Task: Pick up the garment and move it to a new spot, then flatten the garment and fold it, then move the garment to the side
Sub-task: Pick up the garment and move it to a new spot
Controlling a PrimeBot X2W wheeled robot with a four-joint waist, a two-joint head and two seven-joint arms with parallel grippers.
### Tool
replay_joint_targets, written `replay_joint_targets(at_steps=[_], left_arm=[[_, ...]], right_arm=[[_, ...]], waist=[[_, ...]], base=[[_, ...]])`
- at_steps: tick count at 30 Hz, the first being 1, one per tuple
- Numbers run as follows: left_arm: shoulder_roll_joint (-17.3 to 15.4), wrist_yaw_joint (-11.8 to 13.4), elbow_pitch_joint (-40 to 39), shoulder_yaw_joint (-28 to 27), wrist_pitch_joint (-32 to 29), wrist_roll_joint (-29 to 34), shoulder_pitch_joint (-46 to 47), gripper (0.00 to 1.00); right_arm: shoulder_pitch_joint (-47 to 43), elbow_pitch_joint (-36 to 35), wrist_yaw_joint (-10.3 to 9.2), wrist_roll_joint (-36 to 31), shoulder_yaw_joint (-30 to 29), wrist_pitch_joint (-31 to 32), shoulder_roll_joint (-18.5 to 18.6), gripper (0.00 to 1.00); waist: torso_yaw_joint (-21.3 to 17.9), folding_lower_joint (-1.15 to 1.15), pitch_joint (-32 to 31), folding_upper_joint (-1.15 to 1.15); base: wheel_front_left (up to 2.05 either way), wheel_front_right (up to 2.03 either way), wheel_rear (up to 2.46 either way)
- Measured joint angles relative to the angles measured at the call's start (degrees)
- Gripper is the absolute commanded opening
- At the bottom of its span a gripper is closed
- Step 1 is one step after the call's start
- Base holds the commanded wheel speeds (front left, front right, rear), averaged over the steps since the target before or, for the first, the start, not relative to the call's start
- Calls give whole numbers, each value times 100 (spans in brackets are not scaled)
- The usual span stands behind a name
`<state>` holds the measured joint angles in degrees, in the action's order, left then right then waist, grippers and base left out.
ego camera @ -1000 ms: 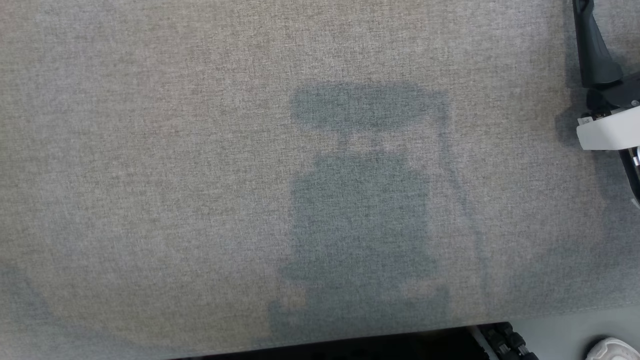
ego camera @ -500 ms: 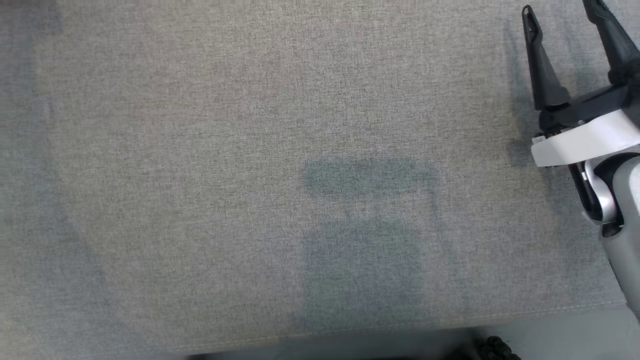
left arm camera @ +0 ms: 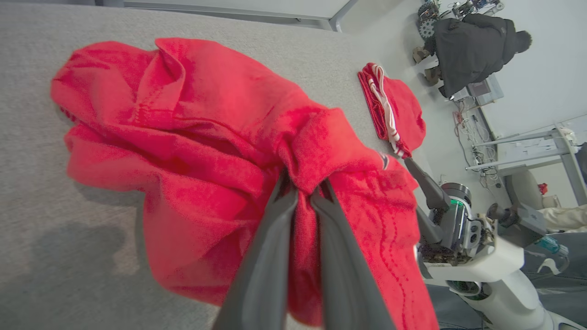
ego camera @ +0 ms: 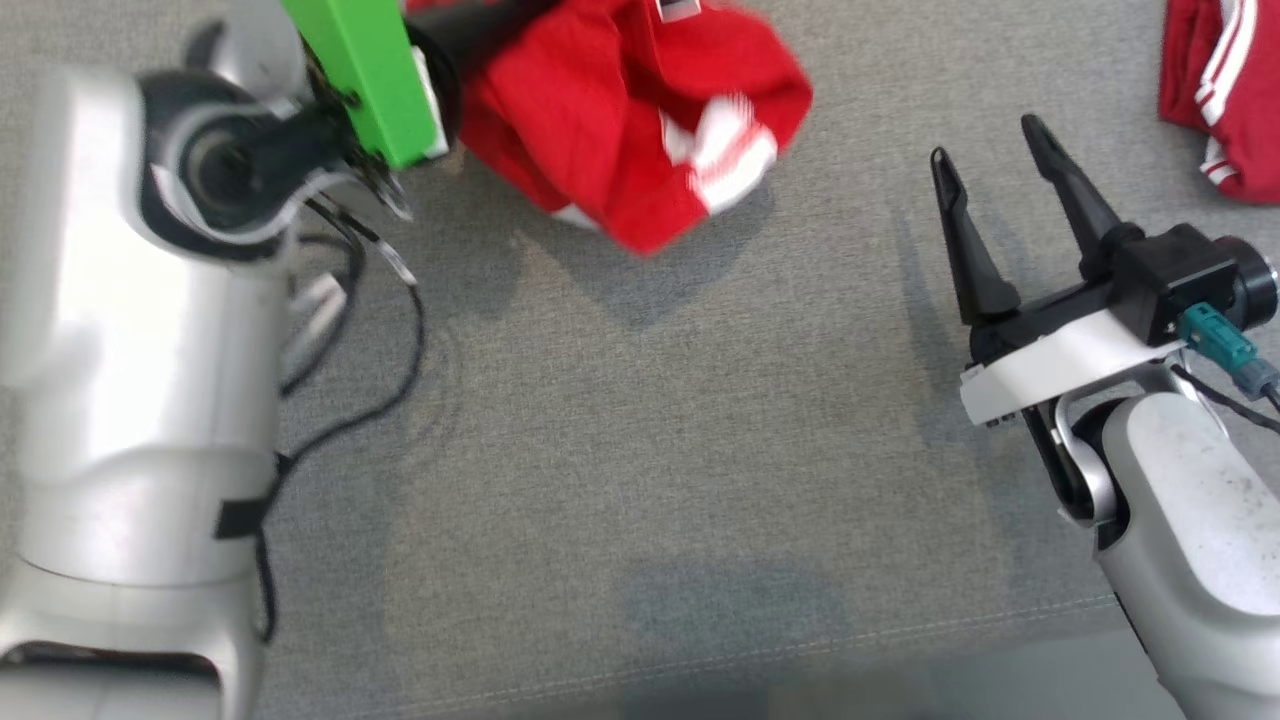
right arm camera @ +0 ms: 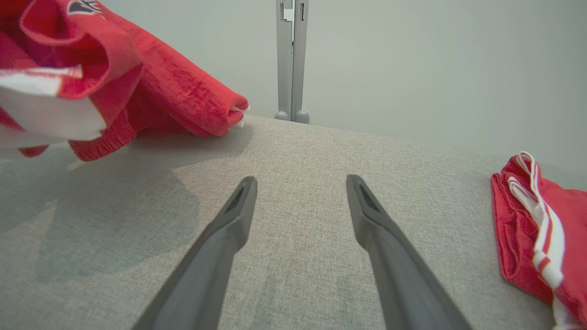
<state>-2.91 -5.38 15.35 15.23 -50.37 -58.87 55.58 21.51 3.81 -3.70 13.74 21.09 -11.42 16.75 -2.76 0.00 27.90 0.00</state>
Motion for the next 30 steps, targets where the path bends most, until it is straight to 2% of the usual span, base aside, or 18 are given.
replay_joint_targets(at_steps=[3,5,11,14,21,25,26,27,28,29,30], left_arm=[[533,144,56,92,182,-187,-633,0],[666,191,80,318,371,-187,-1019,0],[190,425,-27,994,831,-40,-1796,0],[149,595,-156,1344,1145,-166,-1935,0],[110,898,-399,1768,1808,-468,-1958,0],[91,1048,-408,2029,2291,-385,-1916,0],[91,1076,-355,2038,2408,-341,-1892,25],[89,1094,-274,2036,2547,-260,-1853,43],[81,1094,-221,2037,2697,-131,-1809,79],[78,1094,-179,2019,2893,-35,-1751,100],[79,1094,-133,1983,3080,-37,-1689,100]], right_arm=[[-202,178,-1,48,19,-20,-69,100],[-351,293,-1,65,51,-23,-86,100],[-593,348,15,98,265,-22,-207,100],[-594,348,54,98,369,-22,-234,100],[-614,358,112,98,533,-22,-385,100],[-650,388,130,98,639,-22,-449,100],[-650,388,145,98,672,-22,-476,100],[-650,388,167,98,706,-22,-515,100],[-650,389,169,98,744,-22,-557,100],[-650,390,182,98,773,-22,-601,100],[-650,392,208,98,797,-22,-631,100]], waist=[[-119,0,-232,0],[-198,0,-391,0],[-489,0,-792,0],[-693,0,-906,0],[-1120,0,-1063,0],[-1477,0,-1142,0],[-1548,0,-1151,0],[-1620,0,-1159,0],[-1690,0,-1164,0],[-1763,0,-1168,0],[-1834,0,-1171,0]], base=[[0,0,0],[0,0,0],[0,0,0],[0,0,0],[0,0,0],[0,0,0],[0,0,0],[0,0,0],[0,0,0],[0,0,0],[0,0,0]])
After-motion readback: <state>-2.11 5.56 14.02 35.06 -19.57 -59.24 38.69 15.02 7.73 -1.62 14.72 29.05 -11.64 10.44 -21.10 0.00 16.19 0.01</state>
